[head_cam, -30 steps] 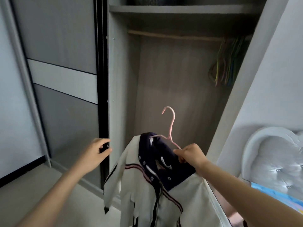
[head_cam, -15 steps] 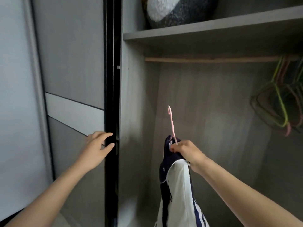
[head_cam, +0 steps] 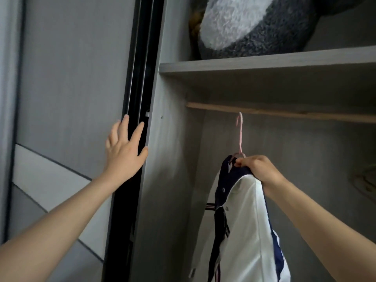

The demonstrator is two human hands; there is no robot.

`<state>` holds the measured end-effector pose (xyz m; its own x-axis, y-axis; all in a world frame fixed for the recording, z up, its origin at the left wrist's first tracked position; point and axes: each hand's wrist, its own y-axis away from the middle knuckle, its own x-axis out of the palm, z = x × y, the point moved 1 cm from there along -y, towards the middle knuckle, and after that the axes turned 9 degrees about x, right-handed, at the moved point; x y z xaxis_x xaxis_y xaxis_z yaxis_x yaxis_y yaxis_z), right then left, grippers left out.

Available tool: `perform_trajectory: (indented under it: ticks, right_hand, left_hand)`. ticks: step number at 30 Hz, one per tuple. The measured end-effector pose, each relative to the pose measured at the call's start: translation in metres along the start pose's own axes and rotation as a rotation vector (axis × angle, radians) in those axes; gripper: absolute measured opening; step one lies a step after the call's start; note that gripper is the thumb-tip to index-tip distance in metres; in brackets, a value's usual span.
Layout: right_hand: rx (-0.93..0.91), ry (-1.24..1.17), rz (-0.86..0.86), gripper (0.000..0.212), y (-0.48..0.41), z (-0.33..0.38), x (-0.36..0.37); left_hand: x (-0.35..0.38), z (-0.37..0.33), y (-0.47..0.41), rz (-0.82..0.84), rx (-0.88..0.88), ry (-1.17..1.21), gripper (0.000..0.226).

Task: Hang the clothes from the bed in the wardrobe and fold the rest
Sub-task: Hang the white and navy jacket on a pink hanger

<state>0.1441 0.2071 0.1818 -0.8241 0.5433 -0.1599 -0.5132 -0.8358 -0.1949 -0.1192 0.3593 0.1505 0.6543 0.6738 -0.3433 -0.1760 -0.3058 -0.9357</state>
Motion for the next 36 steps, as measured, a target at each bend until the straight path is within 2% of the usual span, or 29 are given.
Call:
perform_trajectory:
  ticks: [5, 9, 13, 17, 23, 26, 30, 33, 36]
  right_hand:
    - [-0.062, 0.013, -0.092, 0.023, -0.072, 0.046, 0.043]
    - [-0.1, 0.046, -0.148, 0.009, -0.134, 0.074, 0.076]
    - [-0.057, 0.072, -0.143, 0.006, -0.176, 0.07, 0.111]
    - [-0.039, 0.177, -0.122, 0.024, -0.207, 0.056, 0.137]
    - [-0.032, 0.226, -0.068, 0.024, -0.24, 0.042, 0.167]
    - [-0.009, 0.314, 0.002, 0.015, -0.247, 0.045, 0.181]
    - [-0.002, 0.474, 0.026, 0.028, -0.25, 0.051, 0.186]
    - [0.006, 0.697, 0.045, 0.026, -0.245, 0.064, 0.177]
    - [-0.056, 0.777, 0.014, 0.041, -0.237, 0.07, 0.168]
  left_hand:
    - [0.036, 0.048, -0.049, -0.058, 0.039, -0.019, 0.076]
    - [0.054, 0.06, -0.058, -0.193, 0.142, 0.022, 0.077]
    - [0.055, 0.061, -0.057, -0.228, 0.152, 0.065, 0.075]
    - [0.055, 0.064, -0.054, -0.245, 0.151, 0.063, 0.075]
    - [0.058, 0.064, -0.056, -0.273, 0.161, 0.062, 0.073]
    - [0.06, 0.064, -0.056, -0.271, 0.158, 0.042, 0.076]
    - [0.061, 0.068, -0.057, -0.272, 0.156, 0.035, 0.074]
    - [0.06, 0.066, -0.058, -0.253, 0.149, 0.03, 0.074]
    - [0.057, 0.067, -0.058, -0.219, 0.133, 0.003, 0.074]
